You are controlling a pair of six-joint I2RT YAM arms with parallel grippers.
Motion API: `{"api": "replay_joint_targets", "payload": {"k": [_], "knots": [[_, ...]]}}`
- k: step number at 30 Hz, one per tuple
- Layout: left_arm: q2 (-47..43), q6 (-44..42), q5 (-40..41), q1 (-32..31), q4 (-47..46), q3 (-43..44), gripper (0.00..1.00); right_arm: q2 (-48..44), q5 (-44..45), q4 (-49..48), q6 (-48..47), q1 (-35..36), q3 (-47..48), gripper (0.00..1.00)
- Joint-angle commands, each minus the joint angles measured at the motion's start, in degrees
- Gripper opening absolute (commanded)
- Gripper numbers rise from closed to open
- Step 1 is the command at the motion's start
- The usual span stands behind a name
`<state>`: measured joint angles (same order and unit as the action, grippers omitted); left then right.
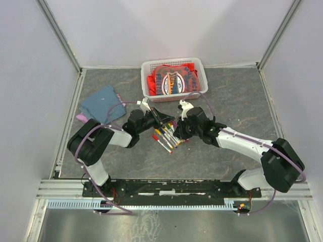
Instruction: Open the pen caps
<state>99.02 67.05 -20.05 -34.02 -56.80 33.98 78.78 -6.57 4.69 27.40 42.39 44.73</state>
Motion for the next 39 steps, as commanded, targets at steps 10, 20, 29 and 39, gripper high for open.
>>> {"api": "replay_joint_targets", "payload": {"k": [10,20,29,39], "knots": [[0.2,3.6,-4.1,-0.9,-8.1,0.3,0.03,4.0,0.2,-4.0,0.8,0.2,4.2,0.01],[-2.6,-1.9,1.1,1.0,-1.1,1.3,0.03,3.7,0.4,-2.0,-1.0,0.2,2.9,0.01],[-1.7,-0.6,1.9,6.0,-1.0,2.5,0.03,0.1,2.6,1.1,-3.3,0.2,0.6,0.01],[-4.3,-2.3,1.9,10.3,2.4,2.8,0.03,-2.2,2.5,3.2,-4.5,0.2,0.5,0.01]]}}
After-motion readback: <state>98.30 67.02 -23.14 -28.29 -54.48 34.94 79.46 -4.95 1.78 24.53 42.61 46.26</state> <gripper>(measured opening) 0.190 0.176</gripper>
